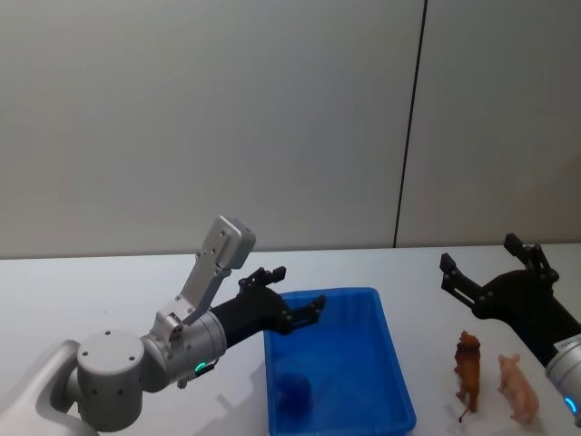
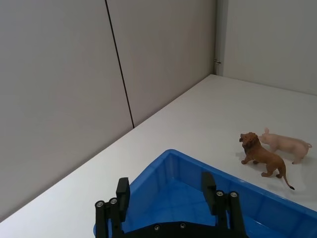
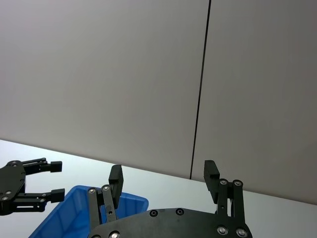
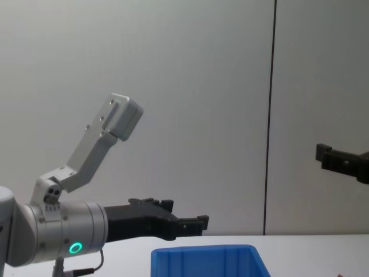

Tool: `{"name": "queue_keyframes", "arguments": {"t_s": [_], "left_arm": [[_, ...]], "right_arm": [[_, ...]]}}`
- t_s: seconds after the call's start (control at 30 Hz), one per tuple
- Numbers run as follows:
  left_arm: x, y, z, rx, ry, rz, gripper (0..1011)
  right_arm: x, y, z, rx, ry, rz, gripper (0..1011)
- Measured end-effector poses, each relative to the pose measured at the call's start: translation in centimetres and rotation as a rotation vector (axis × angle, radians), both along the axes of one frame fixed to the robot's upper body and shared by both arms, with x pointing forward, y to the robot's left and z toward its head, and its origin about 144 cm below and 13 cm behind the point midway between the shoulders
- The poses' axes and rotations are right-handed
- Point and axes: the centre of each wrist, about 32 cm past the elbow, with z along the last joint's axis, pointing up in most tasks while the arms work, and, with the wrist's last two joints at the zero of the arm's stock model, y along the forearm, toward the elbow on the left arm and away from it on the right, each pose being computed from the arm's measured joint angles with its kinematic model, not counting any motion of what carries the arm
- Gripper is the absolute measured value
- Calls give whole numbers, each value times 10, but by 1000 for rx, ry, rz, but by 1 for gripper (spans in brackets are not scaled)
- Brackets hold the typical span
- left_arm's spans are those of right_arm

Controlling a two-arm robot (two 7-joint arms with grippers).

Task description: Pick up the two dolls from the table and place them into the box.

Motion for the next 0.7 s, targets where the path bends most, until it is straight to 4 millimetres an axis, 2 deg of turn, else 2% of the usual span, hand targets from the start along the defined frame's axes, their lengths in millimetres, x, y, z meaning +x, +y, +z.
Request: {"name": "queue_keyframes", "arguments": {"t_s": [0.17, 0.7], "left_arm": [[2, 2, 0, -6, -4, 5, 1000], [-10, 14, 1, -5, -77, 157, 1001]], "right_arm": [[0, 0, 0, 0, 0, 0, 1001], [0, 0, 0, 0, 0, 0, 1001]]}}
